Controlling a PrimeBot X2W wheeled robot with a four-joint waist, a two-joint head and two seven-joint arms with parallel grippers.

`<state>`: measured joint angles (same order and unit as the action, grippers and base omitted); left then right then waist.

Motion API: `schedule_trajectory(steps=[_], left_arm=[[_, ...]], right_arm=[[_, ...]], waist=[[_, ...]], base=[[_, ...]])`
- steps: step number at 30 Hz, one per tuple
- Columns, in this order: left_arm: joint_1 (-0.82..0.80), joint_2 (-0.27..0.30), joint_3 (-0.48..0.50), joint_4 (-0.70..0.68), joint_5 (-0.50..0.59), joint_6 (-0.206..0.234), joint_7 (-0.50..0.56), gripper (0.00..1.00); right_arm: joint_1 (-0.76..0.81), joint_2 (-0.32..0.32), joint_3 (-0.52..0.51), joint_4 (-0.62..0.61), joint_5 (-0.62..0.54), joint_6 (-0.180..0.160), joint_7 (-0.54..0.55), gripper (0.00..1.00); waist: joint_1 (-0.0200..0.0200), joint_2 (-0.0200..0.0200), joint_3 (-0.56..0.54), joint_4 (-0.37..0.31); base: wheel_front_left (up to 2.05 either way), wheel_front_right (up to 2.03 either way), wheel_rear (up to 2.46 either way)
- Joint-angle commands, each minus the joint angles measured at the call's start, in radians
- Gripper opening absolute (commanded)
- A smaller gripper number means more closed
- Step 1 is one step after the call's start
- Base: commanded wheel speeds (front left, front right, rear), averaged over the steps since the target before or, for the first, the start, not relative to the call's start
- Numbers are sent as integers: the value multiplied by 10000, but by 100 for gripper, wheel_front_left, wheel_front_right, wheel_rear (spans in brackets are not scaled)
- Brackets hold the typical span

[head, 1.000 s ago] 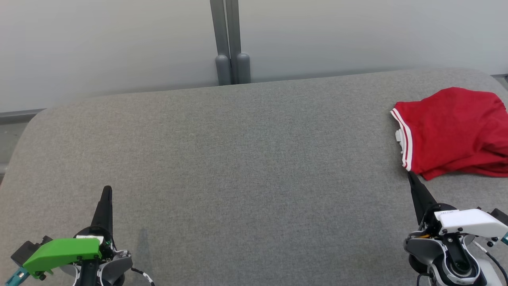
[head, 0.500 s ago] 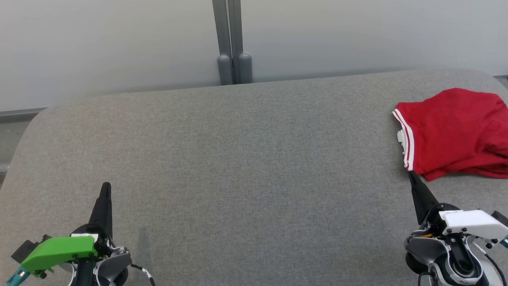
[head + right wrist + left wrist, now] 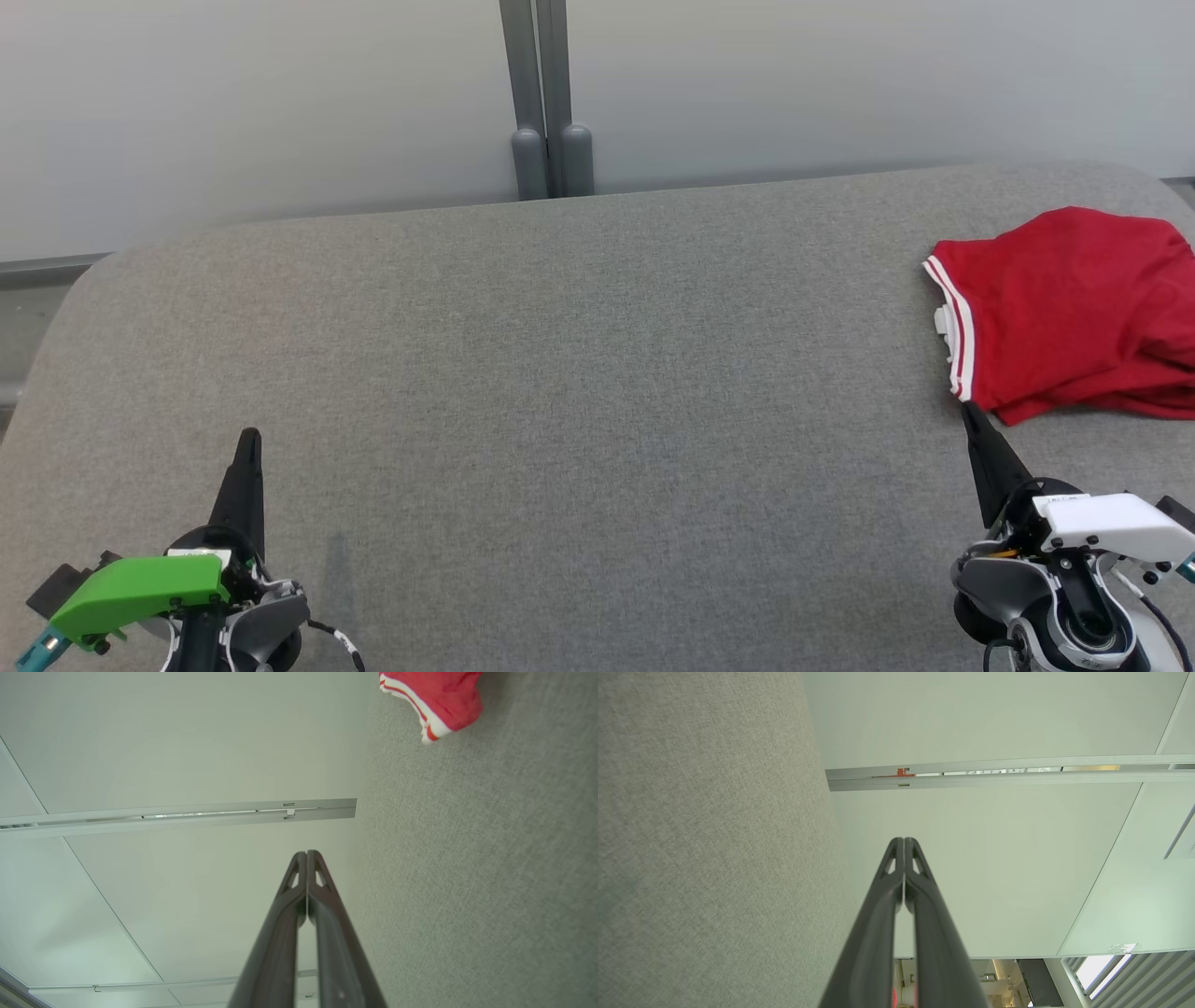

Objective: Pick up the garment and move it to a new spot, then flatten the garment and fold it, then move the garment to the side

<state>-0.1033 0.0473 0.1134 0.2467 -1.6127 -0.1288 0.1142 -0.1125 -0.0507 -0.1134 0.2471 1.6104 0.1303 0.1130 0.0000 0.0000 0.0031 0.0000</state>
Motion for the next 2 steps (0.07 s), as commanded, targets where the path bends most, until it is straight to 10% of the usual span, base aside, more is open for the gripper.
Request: schedule_trajectory(steps=[1,2], left_arm=[[-114,54,29,-21,-3,-41,38,0],[-113,54,29,-21,-3,-41,37,0]], right_arm=[[89,1,-25,-49,62,7,36,0],[89,0,-24,-49,61,7,36,0]], waist=[[0,0,0,0],[0,0,0,0]], base=[[0,0,0],[0,0,0]])
